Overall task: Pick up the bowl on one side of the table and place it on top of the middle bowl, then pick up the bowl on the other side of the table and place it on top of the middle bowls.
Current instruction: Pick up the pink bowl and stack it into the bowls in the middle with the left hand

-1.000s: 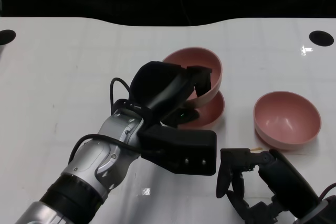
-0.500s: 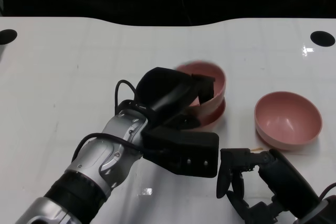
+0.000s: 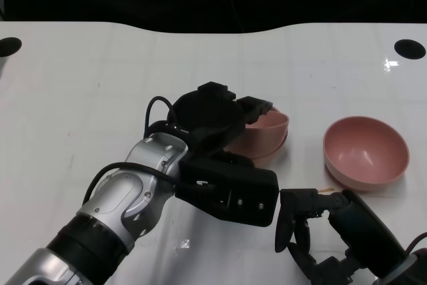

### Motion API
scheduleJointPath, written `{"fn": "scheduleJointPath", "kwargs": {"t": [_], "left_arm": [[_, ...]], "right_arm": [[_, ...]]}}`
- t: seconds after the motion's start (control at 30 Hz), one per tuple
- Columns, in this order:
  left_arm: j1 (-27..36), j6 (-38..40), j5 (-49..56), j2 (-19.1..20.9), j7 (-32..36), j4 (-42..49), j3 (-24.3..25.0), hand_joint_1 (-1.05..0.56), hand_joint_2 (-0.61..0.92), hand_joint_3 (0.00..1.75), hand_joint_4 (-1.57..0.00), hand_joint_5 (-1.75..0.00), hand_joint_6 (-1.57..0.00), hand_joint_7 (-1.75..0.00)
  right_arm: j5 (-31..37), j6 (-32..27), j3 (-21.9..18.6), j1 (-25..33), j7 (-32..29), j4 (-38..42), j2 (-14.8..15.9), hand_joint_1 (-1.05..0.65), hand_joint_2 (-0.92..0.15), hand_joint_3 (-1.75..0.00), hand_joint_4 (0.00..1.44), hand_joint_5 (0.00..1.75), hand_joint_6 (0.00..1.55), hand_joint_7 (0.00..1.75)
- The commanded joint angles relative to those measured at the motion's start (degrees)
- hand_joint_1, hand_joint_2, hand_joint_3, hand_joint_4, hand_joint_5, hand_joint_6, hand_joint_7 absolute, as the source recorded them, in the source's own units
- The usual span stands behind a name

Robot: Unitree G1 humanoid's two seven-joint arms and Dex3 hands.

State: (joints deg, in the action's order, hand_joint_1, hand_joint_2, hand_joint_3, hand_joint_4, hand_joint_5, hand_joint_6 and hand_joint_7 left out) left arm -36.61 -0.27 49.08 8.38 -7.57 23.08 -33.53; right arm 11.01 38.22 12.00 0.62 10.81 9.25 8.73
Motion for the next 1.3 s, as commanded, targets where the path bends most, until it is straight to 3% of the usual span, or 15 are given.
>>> {"fn": "scheduleJointPath", "kwargs": {"t": [0.03,0.3,0.73,1.3], "left_arm": [[0.0,0.8,1.4,1.5,-0.4,-1.9,-0.5,-0.84,0.92,0.63,0.0,-0.27,-0.15,-0.01],[1.9,-0.5,1.1,2.3,0.5,-4.8,0.0,-0.85,0.92,0.66,0.0,-0.27,-0.11,0.0],[4.9,0.6,-5.9,3.0,-9.6,-8.9,1.0,-0.88,0.92,0.9,0.0,-0.36,-0.14,-0.02],[5.2,2.8,-8.9,3.1,-13.9,-9.2,1.2,-0.87,0.92,0.97,0.0,-0.42,-0.15,-0.02]], "right_arm": [[-0.4,0.4,-0.3,0.2,0.0,-0.5,0.8,0.4,-0.2,-1.54,1.0,1.75,0.81,1.45],[-0.6,0.2,-0.2,0.2,0.3,-0.6,0.8,0.41,-0.2,-1.54,1.0,1.75,0.81,1.45],[-1.6,-0.1,-0.2,0.6,1.1,-0.8,0.8,0.37,-0.22,-1.56,0.95,1.75,0.81,1.46],[-2.0,0.2,-0.3,0.1,1.7,-0.4,0.9,0.29,-0.18,-1.58,0.85,1.75,0.81,1.46]]}}
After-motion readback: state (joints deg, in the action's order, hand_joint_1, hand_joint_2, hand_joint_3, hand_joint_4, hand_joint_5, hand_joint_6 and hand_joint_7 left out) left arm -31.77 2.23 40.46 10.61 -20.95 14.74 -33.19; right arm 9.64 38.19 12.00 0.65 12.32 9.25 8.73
